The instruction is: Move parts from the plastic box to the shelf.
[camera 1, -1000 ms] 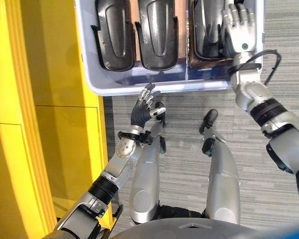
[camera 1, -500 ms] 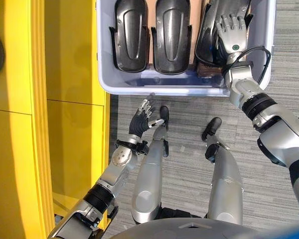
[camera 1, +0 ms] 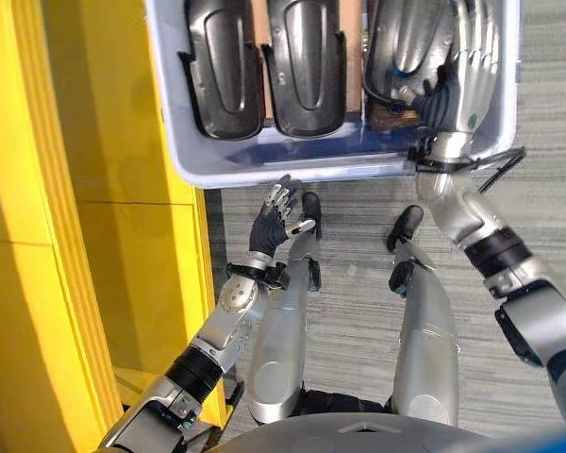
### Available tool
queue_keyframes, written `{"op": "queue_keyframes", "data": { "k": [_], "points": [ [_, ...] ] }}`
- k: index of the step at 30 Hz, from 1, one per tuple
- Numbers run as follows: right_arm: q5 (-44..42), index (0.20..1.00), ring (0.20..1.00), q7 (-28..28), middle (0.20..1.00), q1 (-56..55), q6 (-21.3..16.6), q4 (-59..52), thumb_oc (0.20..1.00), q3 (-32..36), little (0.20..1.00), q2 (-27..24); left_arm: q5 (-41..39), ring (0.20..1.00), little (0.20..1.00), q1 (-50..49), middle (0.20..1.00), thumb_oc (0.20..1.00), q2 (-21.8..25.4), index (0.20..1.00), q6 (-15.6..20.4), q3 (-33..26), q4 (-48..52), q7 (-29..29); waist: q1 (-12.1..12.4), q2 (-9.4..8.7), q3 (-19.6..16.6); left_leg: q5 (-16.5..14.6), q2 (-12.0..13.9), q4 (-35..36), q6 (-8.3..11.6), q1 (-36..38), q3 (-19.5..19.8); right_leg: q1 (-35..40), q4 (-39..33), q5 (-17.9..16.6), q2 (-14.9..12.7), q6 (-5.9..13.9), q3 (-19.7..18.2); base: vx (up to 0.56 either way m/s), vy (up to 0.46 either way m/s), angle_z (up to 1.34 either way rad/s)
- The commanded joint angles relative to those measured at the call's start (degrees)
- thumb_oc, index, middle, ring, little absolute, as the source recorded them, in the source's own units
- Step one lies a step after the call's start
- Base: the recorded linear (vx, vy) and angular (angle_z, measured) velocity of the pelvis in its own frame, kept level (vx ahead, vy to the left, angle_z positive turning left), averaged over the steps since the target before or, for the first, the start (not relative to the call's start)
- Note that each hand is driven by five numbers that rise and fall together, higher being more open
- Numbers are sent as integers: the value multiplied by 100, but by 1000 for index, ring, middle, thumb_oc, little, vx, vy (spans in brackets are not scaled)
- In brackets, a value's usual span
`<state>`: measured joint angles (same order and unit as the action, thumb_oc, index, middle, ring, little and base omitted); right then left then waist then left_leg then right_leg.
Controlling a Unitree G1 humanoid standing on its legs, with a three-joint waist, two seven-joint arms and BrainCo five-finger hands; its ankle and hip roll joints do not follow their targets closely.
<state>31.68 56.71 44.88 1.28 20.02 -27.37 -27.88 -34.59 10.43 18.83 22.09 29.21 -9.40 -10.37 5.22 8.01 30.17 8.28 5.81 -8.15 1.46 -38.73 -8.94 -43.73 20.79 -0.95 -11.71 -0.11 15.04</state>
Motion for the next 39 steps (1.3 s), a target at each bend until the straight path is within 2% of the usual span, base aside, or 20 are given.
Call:
{"op": "queue_keyframes", "data": {
  "k": [1, 4, 7, 11, 14, 16, 17, 21, 25, 33, 39],
  "points": [
    [309, 1000, 1000, 46, 1000, 416, -464, -228, 1000, 152, 1000, 36, -1, 1000, 1000, -121, 1000, 1000, 61, 1000, 604, 200, 420, -145, 63, -9, -37, 14, 83, 16, 195, -40, 221, 294, -75, 5, 108, 409, -344, -3, 59, -13],
    [-216, 1000, 1000, -346, 1000, -18, -404, -831, 1000, 222, 1000, 221, 49, 1000, 1000, -146, 1000, 1000, -17, 1000, 710, 206, 350, -304, -82, -47, -37, 6, 106, 33, 216, -10, 161, 273, -96, 7, 146, 400, -449, 1, 62, -7],
    [-283, 1000, 1000, -519, 1000, -236, -340, -998, 1000, 175, 1000, 378, 111, 1000, 1000, -161, 1000, 1000, -83, 1000, 773, 205, 314, -431, -148, -62, -37, 3, 117, 37, 224, -10, 118, 242, -103, 4, 167, 392, -508, -1, 43, -13],
    [-1447, 1000, 1000, -833, 1000, -574, -176, -936, 1000, 79, 1000, 652, 180, 1000, 1000, -175, 1000, 1000, -157, 1000, 795, 186, 302, -532, -215, -68, -37, 6, 128, 33, 233, -35, 76, 200, -125, -7, 182, 367, -571, -5, 27, -10],
    [-2079, 1000, 1000, -659, 1000, -697, -515, -545, 1000, 219, 1000, 948, 314, 1000, 1000, -107, 1000, 1000, -191, 1000, 722, 180, 279, -574, -204, -69, -37, 15, 131, 58, 217, -75, 78, 159, -110, -11, 203, 346, -568, -15, -23, -6],
    [-3164, 1000, 1000, -1081, 1000, -744, -592, -288, 1000, 346, 1000, 1128, 375, 1000, 1000, -37, 1000, 1000, -239, 1000, 634, 160, 302, -679, -199, -68, -37, 27, 114, 78, 221, -96, 82, 148, -121, -10, 218, 333, -564, 0, 0, 0],
    [-3296, 1000, 1000, -1087, 1000, -762, -608, -249, 1000, 337, 1000, 1151, 375, 1000, 1000, -22, 1000, 1000, -237, 1000, 626, 152, 296, -686, -199, -70, -37, 30, 112, 80, 219, -105, 81, 131, -113, -16, 220, 334, -565, 0, 0, 0],
    [-3507, 1000, 1000, -1118, 1000, -739, -815, -4, 1000, 479, 1000, 1200, 390, 1000, 1000, 35, 1000, 1000, -218, 1000, 489, 143, 382, -728, -171, -54, -37, 32, 102, 48, 214, -160, 105, 90, -59, -4, 209, 325, -551, 0, 0, 0],
    [-3391, 1000, 1000, -1167, 1000, -524, -754, 64, 1000, 580, 1000, 1181, 460, 1000, 1000, 63, 1000, 1000, -225, 1000, 383, 128, 416, -728, -116, -33, -37, 35, 92, 32, 207, -154, 139, 112, -25, 10, 187, 324, -519, 0, 0, 0],
    [-3770, 1000, 1000, -1267, 1000, -79, -168, 230, 1000, 789, 1000, 1048, 365, 1000, 1000, 66, 1000, 1000, -160, 1000, 205, 104, 554, -646, -18, -9, -37, 4, 57, -18, 207, -93, 188, 188, 32, 41, 152, 319, -469, 2, 2, 1],
    [-4325, 1000, 1000, -1150, 1000, 249, -35, 750, 1000, 1069, 1000, 1003, 293, 1000, 1000, 101, 1000, 1000, -110, 1000, 53, 127, 661, -627, 84, 37, -37, -32, 25, -59, 197, -67, 229, 232, 102, 87, 107, 325, -415, 18, 14, 6]
  ]
}}
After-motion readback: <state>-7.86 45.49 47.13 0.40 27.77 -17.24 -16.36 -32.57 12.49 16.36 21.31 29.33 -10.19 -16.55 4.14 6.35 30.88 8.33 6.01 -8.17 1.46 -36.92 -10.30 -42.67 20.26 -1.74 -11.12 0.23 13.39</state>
